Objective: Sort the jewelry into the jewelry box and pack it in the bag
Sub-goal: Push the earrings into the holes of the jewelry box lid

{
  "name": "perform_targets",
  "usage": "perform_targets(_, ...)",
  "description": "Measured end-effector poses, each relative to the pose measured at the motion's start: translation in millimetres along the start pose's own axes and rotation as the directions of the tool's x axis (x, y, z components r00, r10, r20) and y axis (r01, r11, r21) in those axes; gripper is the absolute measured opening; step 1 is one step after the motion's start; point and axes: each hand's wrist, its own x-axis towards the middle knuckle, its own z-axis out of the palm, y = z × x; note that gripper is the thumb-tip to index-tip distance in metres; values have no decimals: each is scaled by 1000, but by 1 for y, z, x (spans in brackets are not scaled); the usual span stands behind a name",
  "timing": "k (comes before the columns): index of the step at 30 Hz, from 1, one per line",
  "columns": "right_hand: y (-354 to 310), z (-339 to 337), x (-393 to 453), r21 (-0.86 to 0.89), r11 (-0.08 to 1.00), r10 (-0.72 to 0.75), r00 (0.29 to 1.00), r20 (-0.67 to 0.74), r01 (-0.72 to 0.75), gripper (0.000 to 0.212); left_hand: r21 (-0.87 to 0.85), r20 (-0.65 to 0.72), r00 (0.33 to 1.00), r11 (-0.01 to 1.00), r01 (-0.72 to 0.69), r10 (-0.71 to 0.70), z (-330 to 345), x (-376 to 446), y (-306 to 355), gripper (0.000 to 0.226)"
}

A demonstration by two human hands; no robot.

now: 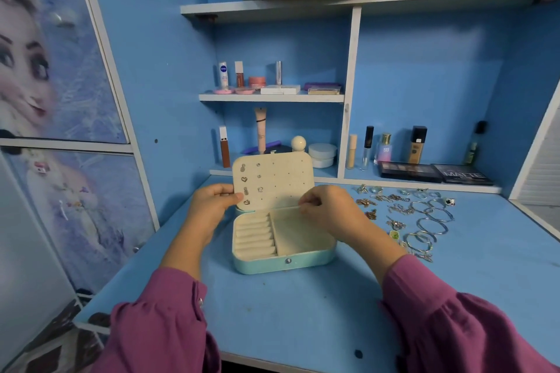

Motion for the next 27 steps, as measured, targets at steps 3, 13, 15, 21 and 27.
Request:
perform_targets(3,-15,18,8,60,998,-17,999,-29,19,15,-3,7,1000,1000,-19,19,-2,1,-1,12)
perform_targets(13,-45,55,29,-148,989,-14,995,-102,-1,18,72,-8,1000,997,9,-9,-3,2,-1,6)
perform_targets(15,-45,58,30,-189,982,-20,993,-114,-2,18,67,-7,1000,997,26,-25,-2,2,0,7)
perform_targets(21,-39,59,29,-164,986,-31,991,-132,9,18,35,3,999,999,42,-42,-2,-1,4,6)
perform_targets(27,-39,60,28,-183,983,-53,982,-181,20,18,-5,45,996,997,83,-83,-4,-2,5,8)
